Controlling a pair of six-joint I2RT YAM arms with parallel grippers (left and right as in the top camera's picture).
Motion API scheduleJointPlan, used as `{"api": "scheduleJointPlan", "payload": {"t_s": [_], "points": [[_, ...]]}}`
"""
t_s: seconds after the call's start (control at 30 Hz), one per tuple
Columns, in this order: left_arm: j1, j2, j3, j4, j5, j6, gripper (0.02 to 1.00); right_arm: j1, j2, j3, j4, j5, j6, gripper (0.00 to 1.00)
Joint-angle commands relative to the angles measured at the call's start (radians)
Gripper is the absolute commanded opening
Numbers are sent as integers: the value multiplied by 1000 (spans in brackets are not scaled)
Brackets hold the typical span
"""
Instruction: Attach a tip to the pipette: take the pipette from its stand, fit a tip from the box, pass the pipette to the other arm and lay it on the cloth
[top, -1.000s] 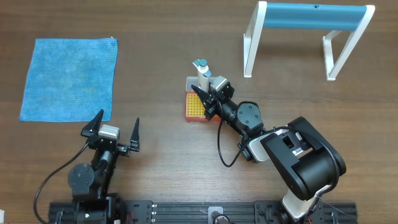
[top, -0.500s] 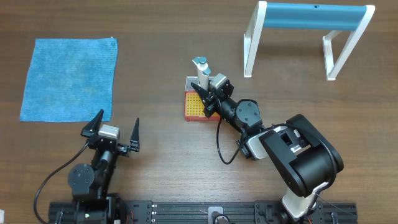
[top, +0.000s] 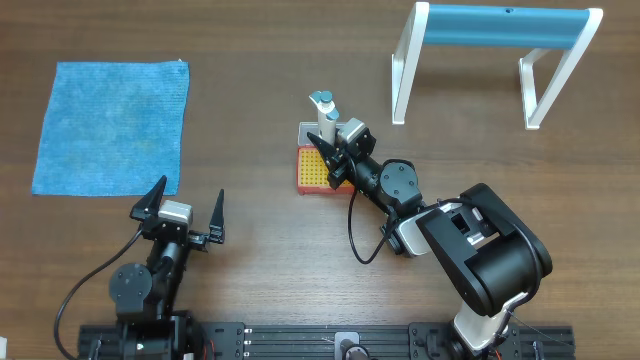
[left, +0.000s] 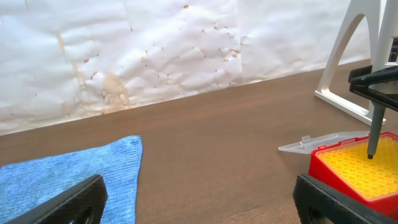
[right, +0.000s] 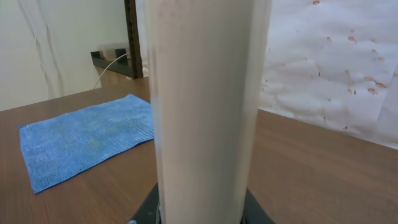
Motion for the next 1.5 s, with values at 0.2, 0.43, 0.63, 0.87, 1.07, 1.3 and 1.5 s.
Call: {"api": "scheduleJointPlan", "payload": {"t_s": [0.2, 0.43, 0.63, 0.87, 1.07, 1.3, 1.5], "points": [[-3, -6, -1, -6, 4, 3, 965, -3, -13, -10, 12, -33, 11, 82], [-3, -6, -1, -6, 4, 3, 965, -4, -23, -10, 11, -33, 11, 80], [-3, -6, -1, -6, 4, 3, 967, -8, -23, -28, 9, -33, 11, 80], [-3, -6, -1, -6, 4, 3, 965, -7, -23, -29, 1, -33, 11, 80], [-3, -6, -1, -6, 4, 3, 967, -7, -19, -29, -31, -33, 11, 80], [-3, -6, -1, -6, 4, 3, 967, -3, 26, -33, -43, -33, 8, 80], [-3, -6, -1, -6, 4, 3, 967, -3, 62, -62, 7, -34, 8, 80]]}}
